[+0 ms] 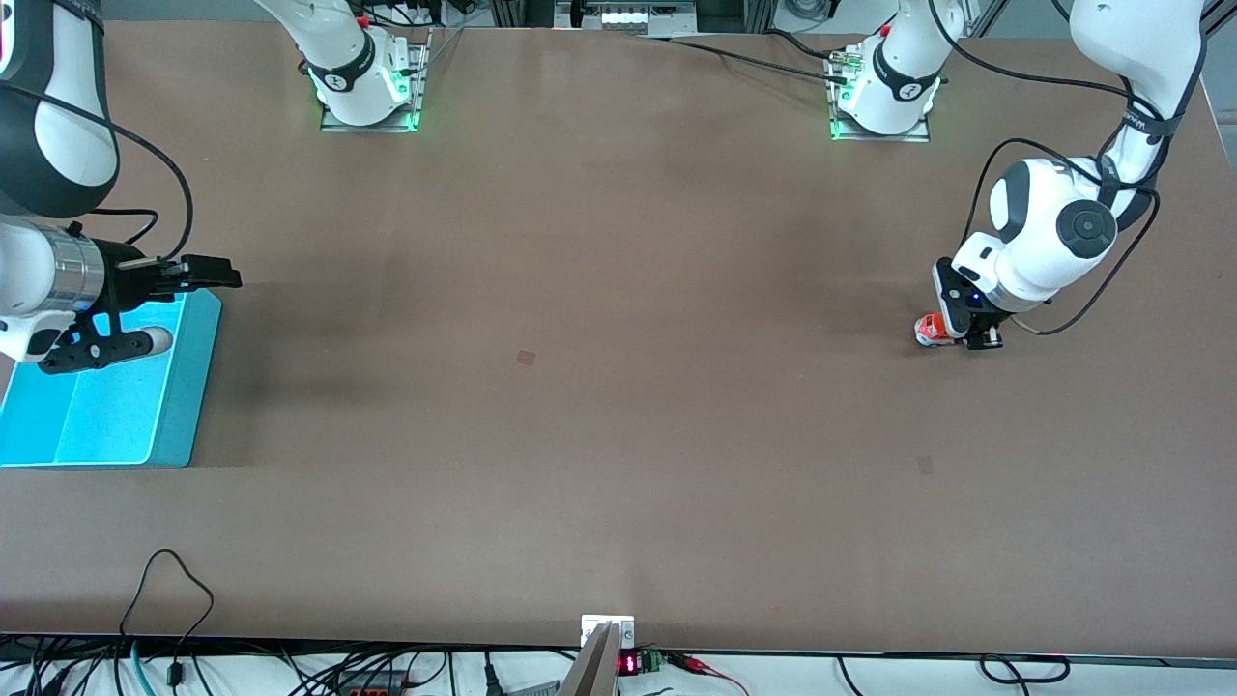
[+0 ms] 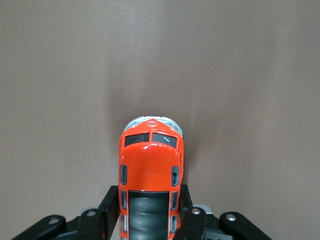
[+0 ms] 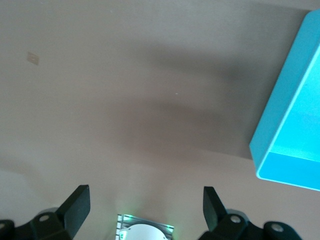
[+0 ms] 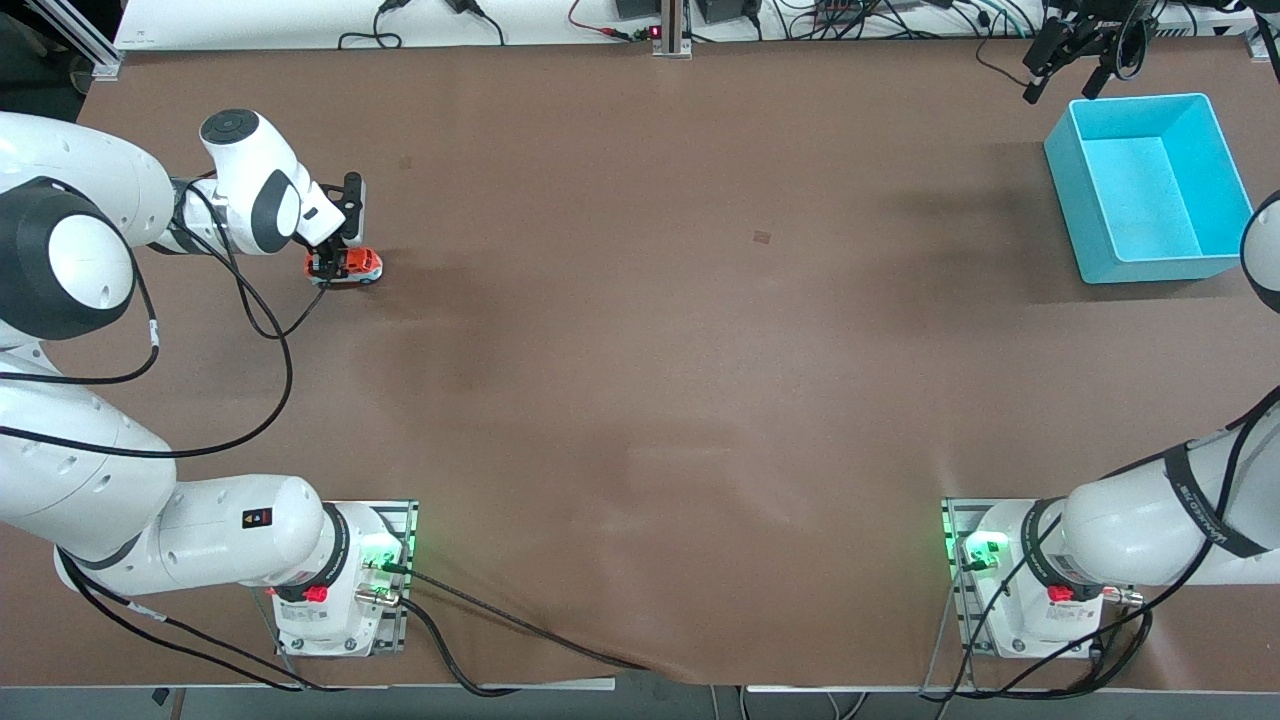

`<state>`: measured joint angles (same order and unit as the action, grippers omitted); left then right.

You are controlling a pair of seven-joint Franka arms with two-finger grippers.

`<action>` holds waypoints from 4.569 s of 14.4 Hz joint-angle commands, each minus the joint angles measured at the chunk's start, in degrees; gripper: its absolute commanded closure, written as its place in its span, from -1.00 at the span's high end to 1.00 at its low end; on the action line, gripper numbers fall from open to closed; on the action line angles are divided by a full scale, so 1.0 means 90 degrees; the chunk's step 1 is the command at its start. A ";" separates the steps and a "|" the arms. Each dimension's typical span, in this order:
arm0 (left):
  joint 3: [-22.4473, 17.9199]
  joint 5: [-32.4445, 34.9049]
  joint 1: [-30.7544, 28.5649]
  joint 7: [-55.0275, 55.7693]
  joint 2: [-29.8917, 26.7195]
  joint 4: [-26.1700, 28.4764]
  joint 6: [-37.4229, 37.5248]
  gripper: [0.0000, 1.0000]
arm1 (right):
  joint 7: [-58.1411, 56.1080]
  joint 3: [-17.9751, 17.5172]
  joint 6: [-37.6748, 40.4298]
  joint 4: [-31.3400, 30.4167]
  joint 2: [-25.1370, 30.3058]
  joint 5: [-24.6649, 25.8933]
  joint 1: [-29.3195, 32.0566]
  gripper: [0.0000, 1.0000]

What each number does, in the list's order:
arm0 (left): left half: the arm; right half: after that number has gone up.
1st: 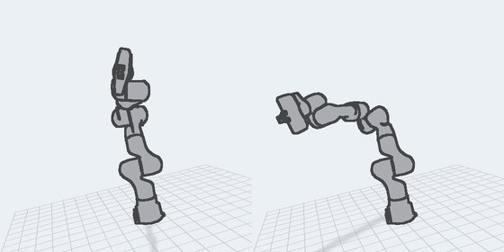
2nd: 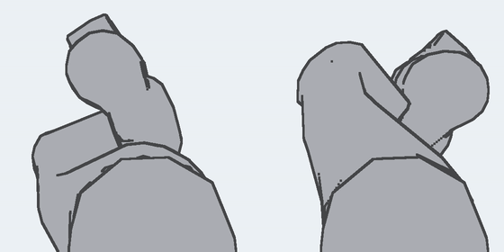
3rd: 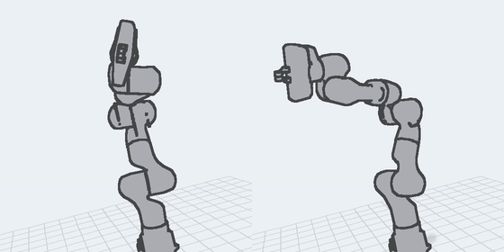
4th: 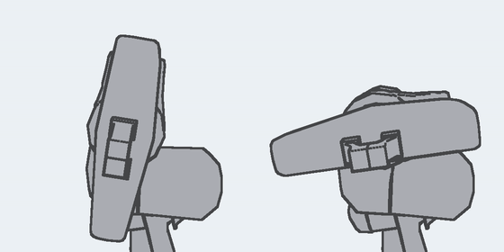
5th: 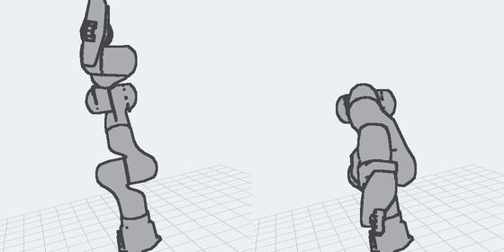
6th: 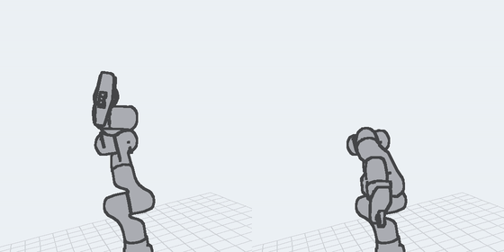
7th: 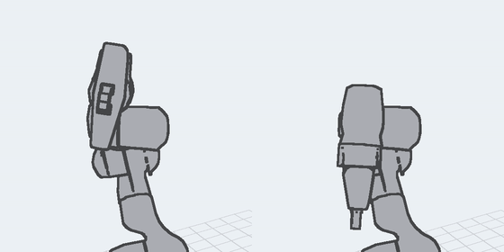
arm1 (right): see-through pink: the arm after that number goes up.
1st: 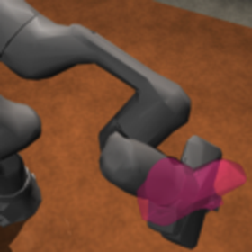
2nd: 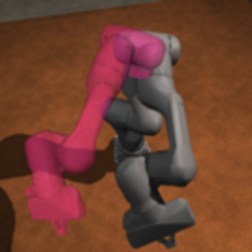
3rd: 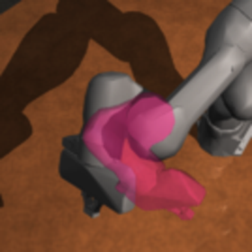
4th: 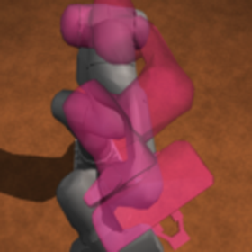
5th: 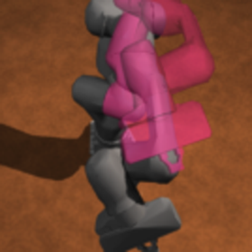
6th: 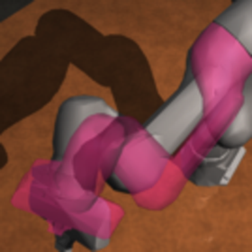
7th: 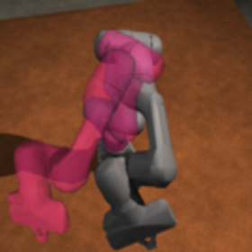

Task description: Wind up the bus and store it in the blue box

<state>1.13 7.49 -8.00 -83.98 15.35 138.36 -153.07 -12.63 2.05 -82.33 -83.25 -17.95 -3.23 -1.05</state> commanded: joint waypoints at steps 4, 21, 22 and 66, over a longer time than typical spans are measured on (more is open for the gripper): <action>0.0031 0.0125 -0.0789 -0.1097 0.0842 -0.0685 -0.0043 -0.51 | -0.1651 -0.0003 -0.0207 -0.0066 -0.0017 0.0368 0.0019 1.00; 0.0041 0.0125 -0.1934 -0.2486 0.1390 -0.1389 -0.0023 -0.41 | -0.5705 0.0006 -0.2941 -0.2517 0.0324 0.0563 0.0185 1.00; 0.0041 0.0115 -0.1943 -0.2486 0.1381 -0.1399 -0.0023 -0.08 | -0.5754 0.0006 -0.2981 -0.2517 0.0324 0.0563 0.0166 1.00; 0.2248 -0.0480 -0.1973 0.6858 -0.1354 -0.4466 0.8092 1.00 | -0.5765 0.0006 -0.2689 -0.2361 0.0217 0.0485 0.0351 1.00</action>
<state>20.81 5.24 -25.22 -26.25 3.34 99.30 -81.74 -63.74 2.44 -108.13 -104.40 -16.81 1.17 0.89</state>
